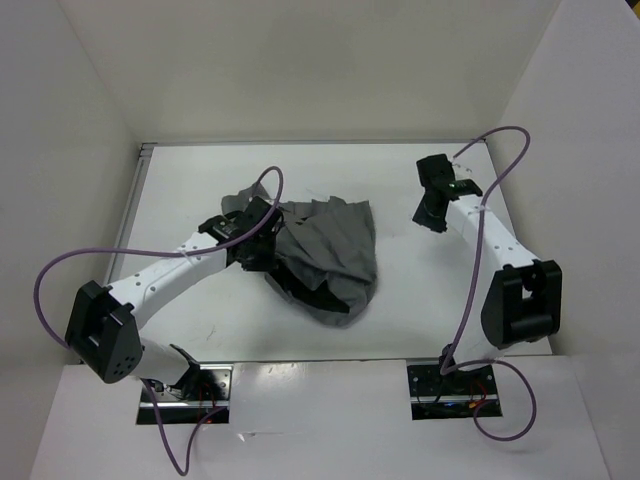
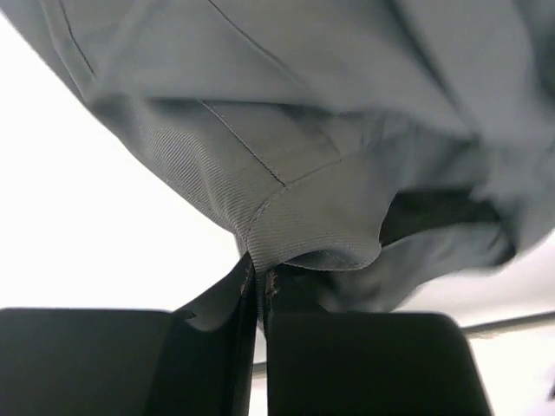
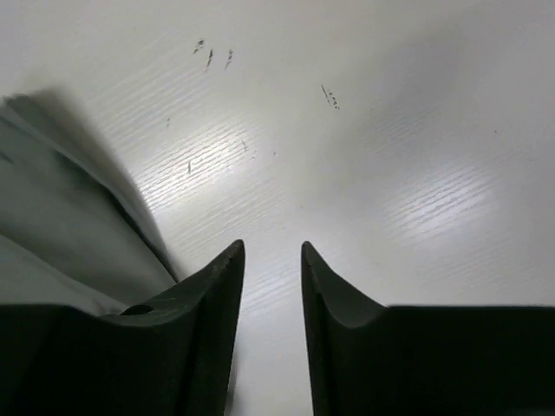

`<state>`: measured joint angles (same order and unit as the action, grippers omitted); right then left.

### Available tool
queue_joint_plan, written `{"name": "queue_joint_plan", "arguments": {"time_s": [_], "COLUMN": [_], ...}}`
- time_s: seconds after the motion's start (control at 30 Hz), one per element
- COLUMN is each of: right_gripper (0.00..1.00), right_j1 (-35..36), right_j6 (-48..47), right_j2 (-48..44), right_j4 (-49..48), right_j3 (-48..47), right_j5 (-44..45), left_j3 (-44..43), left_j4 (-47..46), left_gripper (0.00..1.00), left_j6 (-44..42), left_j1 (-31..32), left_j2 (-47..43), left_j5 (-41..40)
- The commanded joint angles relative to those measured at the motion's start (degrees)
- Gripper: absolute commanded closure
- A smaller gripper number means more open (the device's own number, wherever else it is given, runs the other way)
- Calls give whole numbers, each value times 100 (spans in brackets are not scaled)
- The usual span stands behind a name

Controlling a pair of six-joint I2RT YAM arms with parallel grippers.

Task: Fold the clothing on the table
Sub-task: Flatten the skirt out

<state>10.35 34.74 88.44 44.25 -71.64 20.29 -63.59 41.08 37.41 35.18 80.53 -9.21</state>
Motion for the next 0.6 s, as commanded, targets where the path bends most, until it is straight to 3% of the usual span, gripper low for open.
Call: {"name": "queue_joint_plan", "arguments": {"time_s": [0.0,0.2,0.33,0.57], "right_gripper": [60,53,50,46], "right_j1": [46,677,1801,2988], "right_j6": [-212,-1320,-1409,-1584], "right_j2": [-582,-706,-180,980], "right_j4": [14,-136,-258,-505], "right_j3": [9,-281,-394,-903], "right_j5": [-145,-2123,-2633,-2996], "left_j3": [-39,-162,-39,22], "left_j4": [445,278,146,146], "left_gripper": [92,88,88,86], "left_j6": [-199,-471,-419,-419], "left_j1": [-81,-134,-134,-134], "left_j2": [-169,-64,59,59], "left_j5": [-423,50,288,289]}}
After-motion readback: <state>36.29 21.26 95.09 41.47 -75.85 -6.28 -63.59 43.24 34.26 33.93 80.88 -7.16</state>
